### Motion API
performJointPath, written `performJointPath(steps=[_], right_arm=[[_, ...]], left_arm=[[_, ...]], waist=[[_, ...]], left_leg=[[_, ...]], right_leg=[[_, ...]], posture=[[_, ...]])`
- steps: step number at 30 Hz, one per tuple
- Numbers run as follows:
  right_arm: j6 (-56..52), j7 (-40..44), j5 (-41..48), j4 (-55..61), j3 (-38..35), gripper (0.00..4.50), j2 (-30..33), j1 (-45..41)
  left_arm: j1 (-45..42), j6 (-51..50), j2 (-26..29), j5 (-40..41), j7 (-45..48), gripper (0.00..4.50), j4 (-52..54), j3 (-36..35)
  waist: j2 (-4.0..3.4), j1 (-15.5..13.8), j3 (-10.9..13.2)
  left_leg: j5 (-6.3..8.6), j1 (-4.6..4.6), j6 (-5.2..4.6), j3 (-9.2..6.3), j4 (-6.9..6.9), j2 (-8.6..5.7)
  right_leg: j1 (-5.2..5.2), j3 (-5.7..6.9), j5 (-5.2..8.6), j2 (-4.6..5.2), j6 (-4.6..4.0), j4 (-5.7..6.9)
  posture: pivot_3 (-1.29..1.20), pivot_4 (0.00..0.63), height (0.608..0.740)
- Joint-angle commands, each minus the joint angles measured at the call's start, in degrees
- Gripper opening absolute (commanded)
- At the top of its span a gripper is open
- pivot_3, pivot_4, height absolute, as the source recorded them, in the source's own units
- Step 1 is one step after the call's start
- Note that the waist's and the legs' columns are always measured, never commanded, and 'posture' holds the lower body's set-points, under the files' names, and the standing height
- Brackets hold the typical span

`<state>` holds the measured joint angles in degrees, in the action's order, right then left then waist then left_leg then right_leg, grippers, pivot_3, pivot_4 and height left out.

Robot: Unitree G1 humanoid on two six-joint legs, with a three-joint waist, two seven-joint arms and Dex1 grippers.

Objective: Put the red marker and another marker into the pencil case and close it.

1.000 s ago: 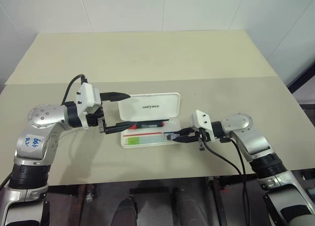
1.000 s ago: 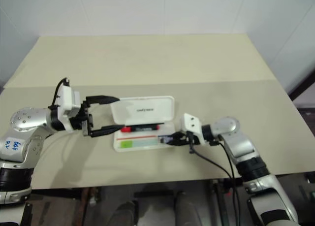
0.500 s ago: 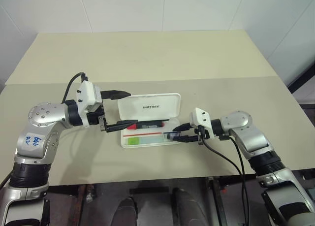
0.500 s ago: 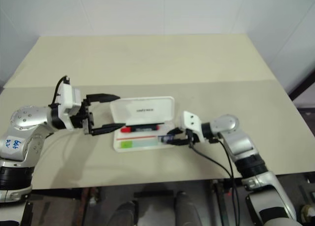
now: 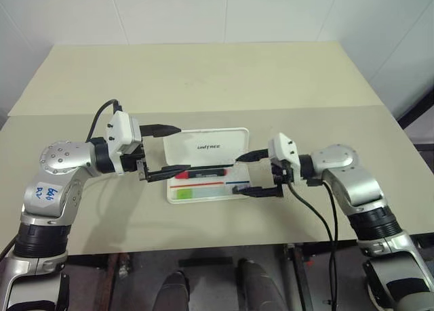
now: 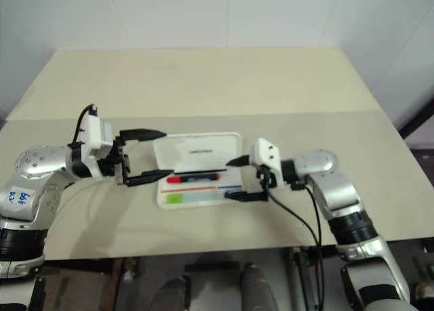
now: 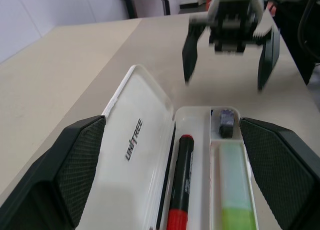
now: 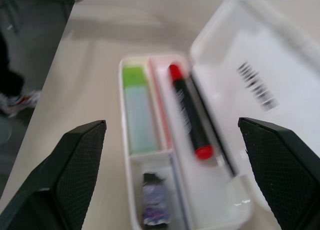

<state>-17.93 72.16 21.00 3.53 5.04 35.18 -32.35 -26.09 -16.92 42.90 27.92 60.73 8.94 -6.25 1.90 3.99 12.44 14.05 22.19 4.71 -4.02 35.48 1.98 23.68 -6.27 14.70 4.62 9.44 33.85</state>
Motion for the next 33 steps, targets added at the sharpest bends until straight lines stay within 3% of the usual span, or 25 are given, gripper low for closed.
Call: performJointPath(steps=[1,7,20,21,24,28,33], right_arm=[[-2.05,-1.92,4.12,5.75,-7.24,4.46,3.9,3.24],[-3.34,-2.66,6.13,8.23,-14.33,4.46,10.62,9.22],[-2.83,-5.8,5.77,9.56,-13.72,4.5,11.84,9.5],[-2.83,-5.93,5.82,9.51,-13.62,4.5,11.85,9.39],[-2.7,-6.38,5.84,9.25,-13.28,4.5,11.87,9.09],[-2.51,-7.08,5.76,9.11,-12.75,4.5,11.51,9.02],[-2.37,-7.84,5.57,8.88,-12.14,4.5,10.96,8.5]], left_arm=[[1.51,0.4,1.23,1.09,0.11,4.5,2.03,-2.78],[4.54,1.71,1.64,1.79,1.43,4.5,0.2,-5.91],[3.9,4.63,0.32,1.45,2.6,0.23,-3.13,-5.7],[3.77,4.66,0.24,1.4,2.59,0.05,-3.26,-5.66],[2.88,5.93,-0.49,-0.08,1.22,0.05,-4.39,-5.44],[-4.79,16.05,-2.53,-12.02,-10.11,0.05,-15.83,-4.43],[-10.57,16.5,-4.68,-14.61,-13.73,0.05,-23.12,-2.86]], waist=[[0.0,-0.56,0.0],[0.0,-0.91,0.0],[0.01,-0.81,0.0],[0.01,-0.82,0.0],[0.01,-0.84,0.0],[0.02,-1.07,0.01],[0.02,-1.06,0.01]], left_leg=[[0.02,0.0,0.0,0.0,0.01,0.0],[0.03,0.0,-0.02,0.02,0.03,0.0],[0.0,0.0,-0.04,0.07,0.19,0.01],[0.0,0.0,-0.04,0.07,0.19,0.01],[0.0,0.0,-0.04,0.07,0.18,0.01],[-0.02,-0.01,-0.05,0.06,0.22,0.01],[-0.03,0.04,-0.05,0.06,0.32,-0.01]], right_leg=[[0.0,0.0,0.0,0.0,0.0,-0.01],[-0.01,-0.01,0.26,0.0,-0.49,-0.06],[-0.04,-0.04,0.45,0.0,-0.84,-0.07],[-0.04,-0.04,0.45,0.0,-0.83,-0.07],[-0.03,-0.04,0.44,0.0,-0.83,-0.07],[-0.04,-0.03,0.4,0.0,-0.75,-0.04],[-0.14,-0.04,0.3,0.0,-0.61,-0.18]], posture=[[0.0,0.15,0.74],[0.0,0.15,0.74],[0.0,0.15,0.74],[0.0,0.15,0.74],[0.0,0.15,0.74],[0.0,0.15,0.74],[0.0,0.15,0.74]])
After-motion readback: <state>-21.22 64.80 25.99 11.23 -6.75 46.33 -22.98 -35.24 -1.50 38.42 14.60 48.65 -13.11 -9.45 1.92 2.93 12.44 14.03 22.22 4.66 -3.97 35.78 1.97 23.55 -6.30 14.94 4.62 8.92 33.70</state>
